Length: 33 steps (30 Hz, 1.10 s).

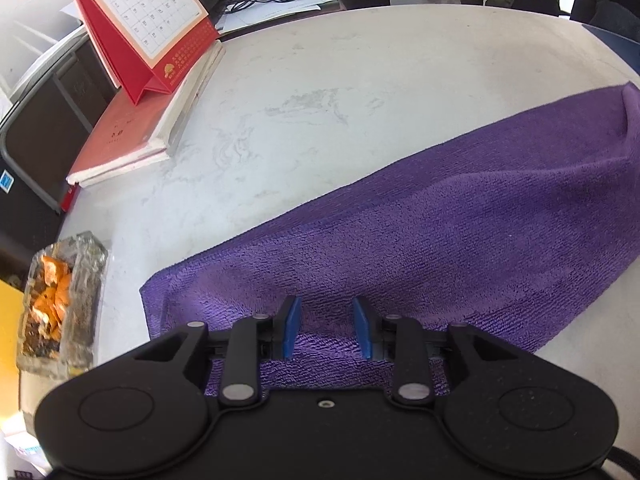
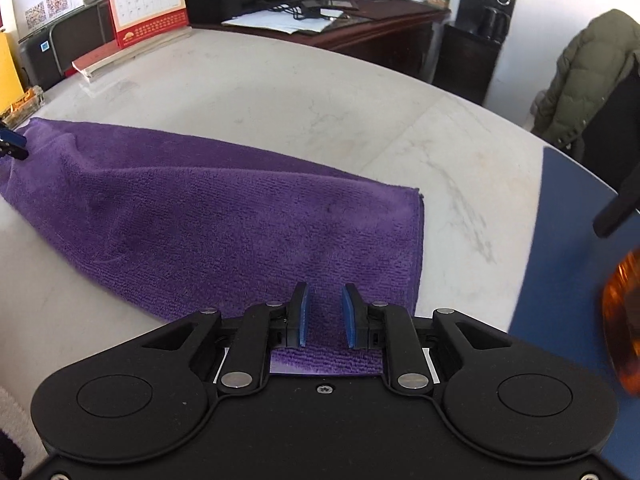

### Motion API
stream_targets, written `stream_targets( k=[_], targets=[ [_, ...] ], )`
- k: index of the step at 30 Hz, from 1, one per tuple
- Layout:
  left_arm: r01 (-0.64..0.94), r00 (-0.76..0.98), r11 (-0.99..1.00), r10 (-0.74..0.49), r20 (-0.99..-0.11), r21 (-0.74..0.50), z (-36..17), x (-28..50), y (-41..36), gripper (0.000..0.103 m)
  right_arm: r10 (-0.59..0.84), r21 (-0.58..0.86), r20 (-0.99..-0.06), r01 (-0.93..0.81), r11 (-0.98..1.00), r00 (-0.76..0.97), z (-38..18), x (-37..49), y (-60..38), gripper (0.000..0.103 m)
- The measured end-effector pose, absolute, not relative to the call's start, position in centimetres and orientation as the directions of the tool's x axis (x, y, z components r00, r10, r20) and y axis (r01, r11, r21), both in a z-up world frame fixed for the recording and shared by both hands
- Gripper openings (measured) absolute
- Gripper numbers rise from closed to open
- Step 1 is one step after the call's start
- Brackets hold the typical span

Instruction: Fold towel

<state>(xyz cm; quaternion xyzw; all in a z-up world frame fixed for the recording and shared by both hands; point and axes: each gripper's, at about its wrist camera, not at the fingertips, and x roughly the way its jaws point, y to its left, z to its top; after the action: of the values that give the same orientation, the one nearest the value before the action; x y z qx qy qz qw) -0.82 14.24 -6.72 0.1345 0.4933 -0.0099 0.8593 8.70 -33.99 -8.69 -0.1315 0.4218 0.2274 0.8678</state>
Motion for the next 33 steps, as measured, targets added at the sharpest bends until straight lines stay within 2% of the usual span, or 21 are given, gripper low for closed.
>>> stream_targets(
  k=[8,14,22,29,33],
  targets=[
    [0.167,0.52,0.968,0.076,-0.851,0.188,-6.8,-5.4,13.4,0.028,0.22,-0.023,-0.833,-0.43,0.903,0.508,-8.6,1.3,-35.2,0.017],
    [0.109,0.529,0.987,0.043,-0.848,0.118,-6.7,-7.5,13.9,0.029,0.174,-0.03,-0.855,-0.382,0.924,0.489,-8.5,-1.8,-35.4,0.017],
    [-0.03,0.618,0.991,0.124,-0.776,0.134,-3.7,-6.8,19.0,0.028,0.137,-0.059,-0.88,-0.392,0.918,0.454,-8.2,-0.9,-34.6,0.017],
    [0.045,0.585,0.99,0.082,-0.807,0.133,-5.4,-3.8,22.3,0.028,0.119,-0.064,-0.9,-0.396,0.916,0.42,-8.2,-0.2,-34.2,0.018],
    [0.1,0.564,0.986,0.053,-0.824,0.132,-6.0,-3.6,22.7,0.028,0.104,-0.065,-0.908,-0.381,0.922,0.407,-8.2,0.1,-34.2,0.023]
  ],
)
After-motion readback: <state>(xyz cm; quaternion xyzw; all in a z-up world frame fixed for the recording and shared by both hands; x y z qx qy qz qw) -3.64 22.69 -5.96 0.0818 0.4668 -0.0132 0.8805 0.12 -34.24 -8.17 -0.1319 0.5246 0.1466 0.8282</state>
